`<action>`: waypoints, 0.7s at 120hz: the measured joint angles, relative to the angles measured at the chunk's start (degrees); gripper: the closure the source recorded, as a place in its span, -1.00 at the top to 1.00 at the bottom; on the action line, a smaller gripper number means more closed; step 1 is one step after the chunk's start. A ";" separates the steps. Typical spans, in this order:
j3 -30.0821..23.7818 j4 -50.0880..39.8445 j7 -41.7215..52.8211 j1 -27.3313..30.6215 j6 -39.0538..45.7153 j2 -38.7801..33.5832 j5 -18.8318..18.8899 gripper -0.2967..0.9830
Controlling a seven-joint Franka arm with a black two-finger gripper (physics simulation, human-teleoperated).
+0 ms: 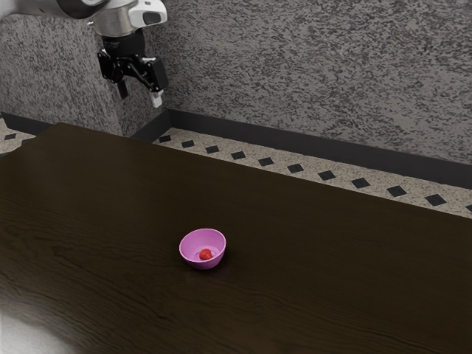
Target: Take strawberry from the bowl
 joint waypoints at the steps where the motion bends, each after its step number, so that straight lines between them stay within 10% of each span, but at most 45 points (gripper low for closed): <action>1: 0.00 0.00 0.01 0.00 0.00 0.00 0.00 0.54; 41: -3.84 0.58 1.64 2.29 -0.56 -0.66 -0.41 0.54; 55: -12.76 0.27 11.47 -1.33 -1.41 -2.41 -0.77 0.51; 84: -14.14 -14.50 37.06 -0.86 11.65 2.23 -2.25 0.53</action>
